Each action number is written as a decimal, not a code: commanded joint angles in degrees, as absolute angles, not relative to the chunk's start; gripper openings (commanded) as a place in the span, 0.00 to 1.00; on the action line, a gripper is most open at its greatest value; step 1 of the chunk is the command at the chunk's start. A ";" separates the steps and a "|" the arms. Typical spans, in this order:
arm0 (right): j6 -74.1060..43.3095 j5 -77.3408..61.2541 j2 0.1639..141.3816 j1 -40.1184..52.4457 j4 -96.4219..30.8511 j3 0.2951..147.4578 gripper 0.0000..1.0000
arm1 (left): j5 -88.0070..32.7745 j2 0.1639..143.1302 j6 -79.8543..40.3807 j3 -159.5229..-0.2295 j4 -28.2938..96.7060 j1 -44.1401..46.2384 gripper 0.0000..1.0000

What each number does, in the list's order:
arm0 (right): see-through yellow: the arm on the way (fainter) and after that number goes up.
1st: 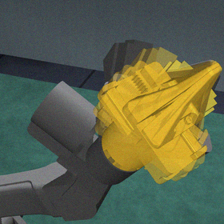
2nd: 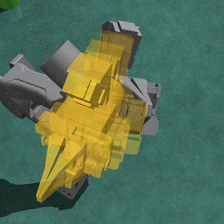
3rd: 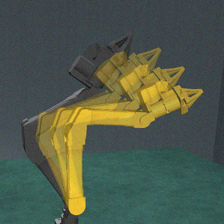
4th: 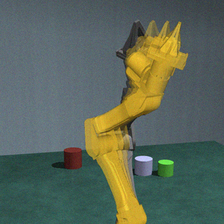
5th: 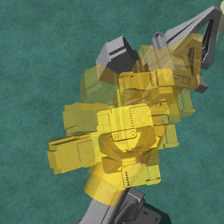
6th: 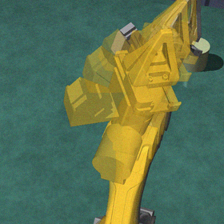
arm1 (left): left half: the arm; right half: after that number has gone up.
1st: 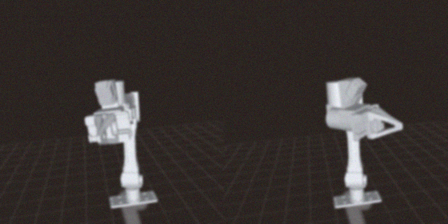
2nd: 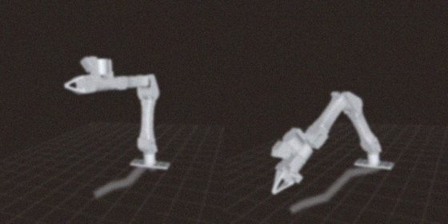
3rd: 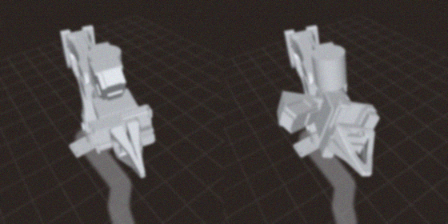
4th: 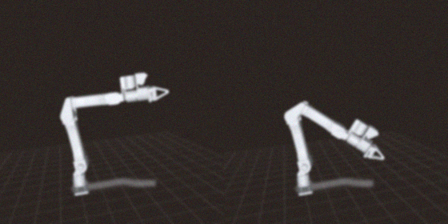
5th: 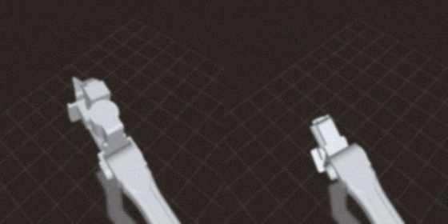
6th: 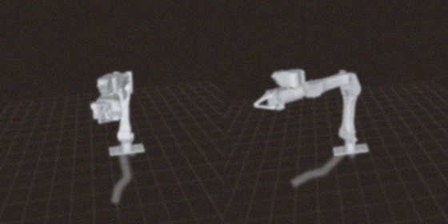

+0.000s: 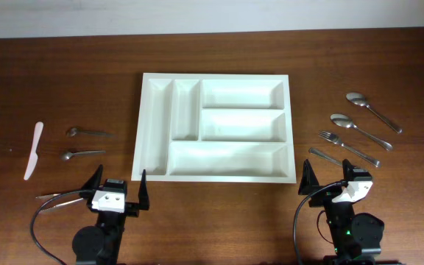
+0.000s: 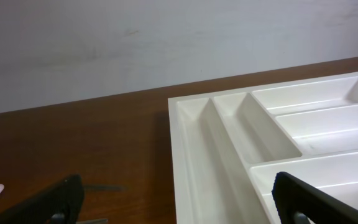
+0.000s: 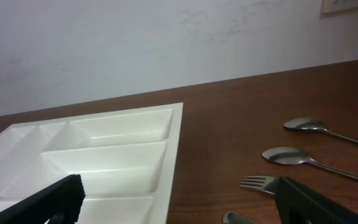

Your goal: Pack container

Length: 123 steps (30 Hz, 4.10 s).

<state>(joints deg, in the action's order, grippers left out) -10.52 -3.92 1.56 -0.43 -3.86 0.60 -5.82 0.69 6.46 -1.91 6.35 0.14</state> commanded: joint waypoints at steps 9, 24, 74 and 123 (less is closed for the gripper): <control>-10.57 -3.40 1.72 0.10 -4.27 0.32 0.99 | -6.26 0.34 7.20 -1.52 6.17 0.21 0.99; -10.57 -3.40 1.72 0.10 -4.27 0.32 0.99 | -6.26 0.36 7.20 -1.52 6.17 0.21 0.99; -14.66 2.42 51.59 -0.08 -61.84 72.42 0.99 | -6.26 0.36 7.20 -1.52 6.17 0.21 0.99; -96.49 3.79 94.89 -14.98 -45.12 52.16 0.99 | -6.26 0.36 7.20 -1.52 6.17 0.21 0.99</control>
<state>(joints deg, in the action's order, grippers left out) -95.42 2.09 95.68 -14.96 -46.50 53.65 -5.82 0.67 6.46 -1.89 6.31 0.14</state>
